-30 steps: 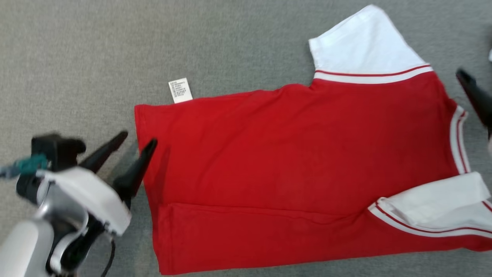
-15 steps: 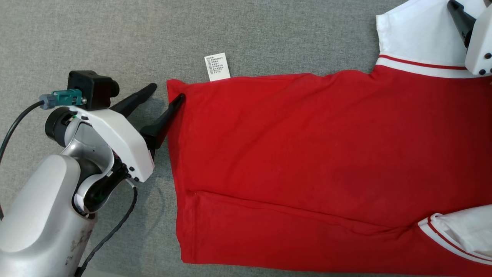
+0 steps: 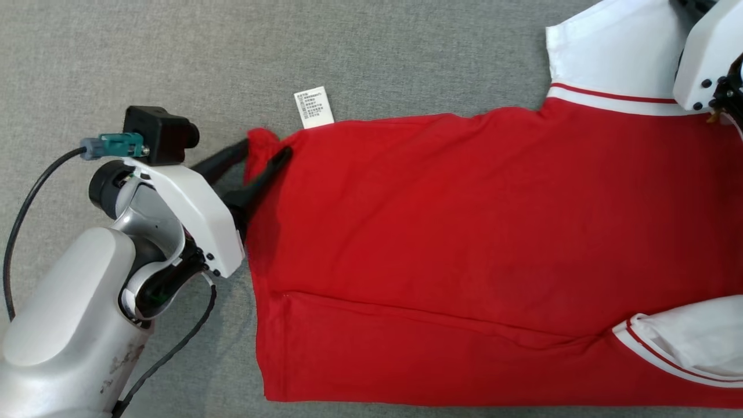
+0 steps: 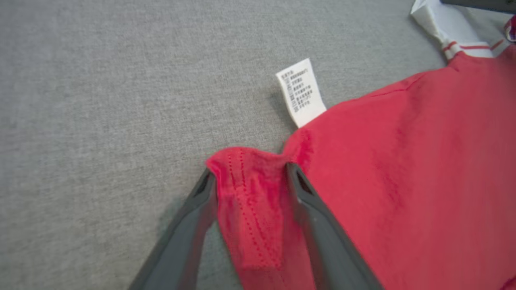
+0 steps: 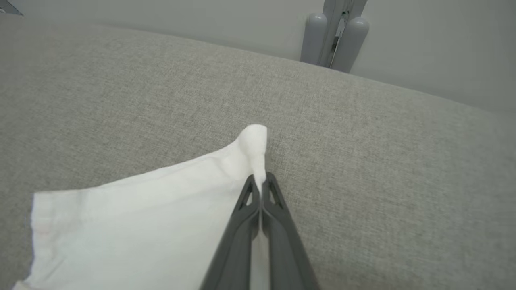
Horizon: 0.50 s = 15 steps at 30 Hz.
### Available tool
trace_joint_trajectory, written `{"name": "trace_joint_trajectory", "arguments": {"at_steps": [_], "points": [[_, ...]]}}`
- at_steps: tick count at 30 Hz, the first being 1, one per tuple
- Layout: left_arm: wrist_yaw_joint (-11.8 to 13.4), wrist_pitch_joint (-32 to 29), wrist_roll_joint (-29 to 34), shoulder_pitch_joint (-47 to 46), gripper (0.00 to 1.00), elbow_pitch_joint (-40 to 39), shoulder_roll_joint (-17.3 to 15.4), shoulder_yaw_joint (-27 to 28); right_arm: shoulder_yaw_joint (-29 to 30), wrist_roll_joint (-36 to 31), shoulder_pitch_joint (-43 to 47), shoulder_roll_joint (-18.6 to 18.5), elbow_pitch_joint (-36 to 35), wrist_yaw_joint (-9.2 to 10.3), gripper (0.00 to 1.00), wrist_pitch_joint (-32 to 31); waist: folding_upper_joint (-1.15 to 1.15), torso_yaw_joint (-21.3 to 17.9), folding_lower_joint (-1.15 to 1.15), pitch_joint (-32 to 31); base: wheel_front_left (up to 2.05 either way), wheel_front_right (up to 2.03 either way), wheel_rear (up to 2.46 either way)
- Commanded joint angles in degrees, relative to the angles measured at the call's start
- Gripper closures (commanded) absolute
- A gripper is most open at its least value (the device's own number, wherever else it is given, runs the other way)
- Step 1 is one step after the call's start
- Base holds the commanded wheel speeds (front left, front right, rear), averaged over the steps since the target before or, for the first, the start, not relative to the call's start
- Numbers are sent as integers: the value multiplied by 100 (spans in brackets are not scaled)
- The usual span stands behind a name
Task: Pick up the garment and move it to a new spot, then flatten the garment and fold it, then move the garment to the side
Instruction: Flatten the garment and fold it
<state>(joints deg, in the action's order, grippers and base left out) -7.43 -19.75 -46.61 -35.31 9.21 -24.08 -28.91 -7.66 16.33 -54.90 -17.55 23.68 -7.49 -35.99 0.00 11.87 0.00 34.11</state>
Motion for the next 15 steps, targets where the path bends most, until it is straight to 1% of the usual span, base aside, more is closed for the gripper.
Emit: {"name": "trace_joint_trajectory", "arguments": {"at_steps": [1, 4, 5, 10, 13, 15], "points": [[-7, 53, -43, -59, 100, 26, -19, -67, 30, 22, -52, -66, 41, 0, 100, 170, 0, -65, 0, -56, 0, 0, 0], [9, 408, -22, -173, 100, 164, -71, 154, 126, -1, -155, -105, 79, 0, 100, 555, 0, -164, 0, -131, 0, 0, 0], [50, 492, -4, -212, 100, 221, -96, 230, 151, 2, -173, -111, 92, 0, 100, 658, 0, -201, 0, -162, 0, 0, 0], [68, 691, -5, -173, 100, 332, -244, 396, 203, 158, -115, -145, 109, 0, 100, 1003, 0, -407, 0, -424, 0, 0, 0], [117, 780, -24, 26, 100, 281, -284, 435, 86, 458, 209, -145, -120, 0, 100, 1166, 0, -503, 0, -645, 0, 0, 0], [150, 861, -44, 242, 100, 163, -316, 451, 35, 701, 551, -211, -446, 0, 100, 1258, 0, -571, 0, -800, 0, 0, 0]]}}
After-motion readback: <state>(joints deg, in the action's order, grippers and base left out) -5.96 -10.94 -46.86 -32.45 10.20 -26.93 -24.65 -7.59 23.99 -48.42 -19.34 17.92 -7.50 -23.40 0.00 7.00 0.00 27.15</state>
